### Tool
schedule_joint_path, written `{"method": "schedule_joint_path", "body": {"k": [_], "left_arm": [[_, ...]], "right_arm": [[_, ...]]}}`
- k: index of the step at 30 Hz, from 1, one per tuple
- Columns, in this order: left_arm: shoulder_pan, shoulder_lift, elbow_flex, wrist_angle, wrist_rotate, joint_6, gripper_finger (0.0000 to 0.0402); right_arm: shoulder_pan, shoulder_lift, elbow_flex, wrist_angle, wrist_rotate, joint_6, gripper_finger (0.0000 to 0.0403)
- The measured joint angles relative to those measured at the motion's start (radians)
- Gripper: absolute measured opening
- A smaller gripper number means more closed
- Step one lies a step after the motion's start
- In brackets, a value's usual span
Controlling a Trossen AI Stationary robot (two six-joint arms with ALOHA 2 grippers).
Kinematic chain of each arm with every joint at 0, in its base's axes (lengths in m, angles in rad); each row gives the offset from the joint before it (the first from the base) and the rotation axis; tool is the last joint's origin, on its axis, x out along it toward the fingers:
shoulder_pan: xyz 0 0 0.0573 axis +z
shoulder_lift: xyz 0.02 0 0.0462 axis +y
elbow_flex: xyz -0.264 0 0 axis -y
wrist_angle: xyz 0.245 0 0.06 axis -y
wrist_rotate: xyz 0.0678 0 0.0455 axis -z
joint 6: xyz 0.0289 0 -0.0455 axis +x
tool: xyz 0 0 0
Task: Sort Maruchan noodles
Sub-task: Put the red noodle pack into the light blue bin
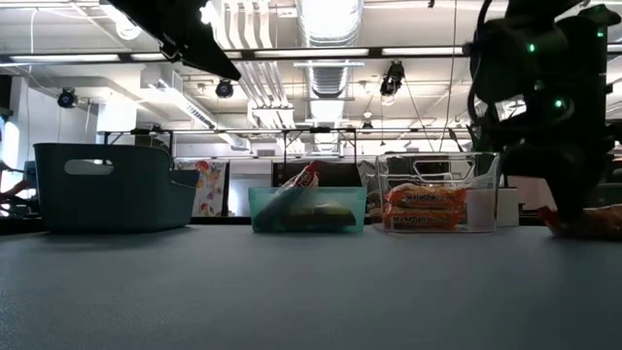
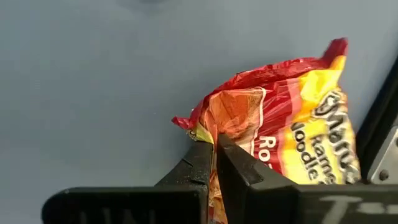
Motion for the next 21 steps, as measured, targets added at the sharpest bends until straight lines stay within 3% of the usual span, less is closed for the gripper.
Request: {"method": "schedule_joint_path", "body": {"k": [8,14,21], "left_arm": [[0.0,0.0,0.0,0.017,0.0,0.0,0.0],[0.0,0.0,0.0,0.038,0.0,0.0,0.0],[0.0,0.0,0.0,0.056,0.0,0.0,0.0]], "right_arm": [[0.0,-0.072,0.107,0.054,-0.04,-0.132,0.0009],[0.015,-0.061,0.131,0.454,-0.078,-0.269,0.0009],[0.033,0.063,0.146,0.901,-0.091,-0.467,0.0009]]}}
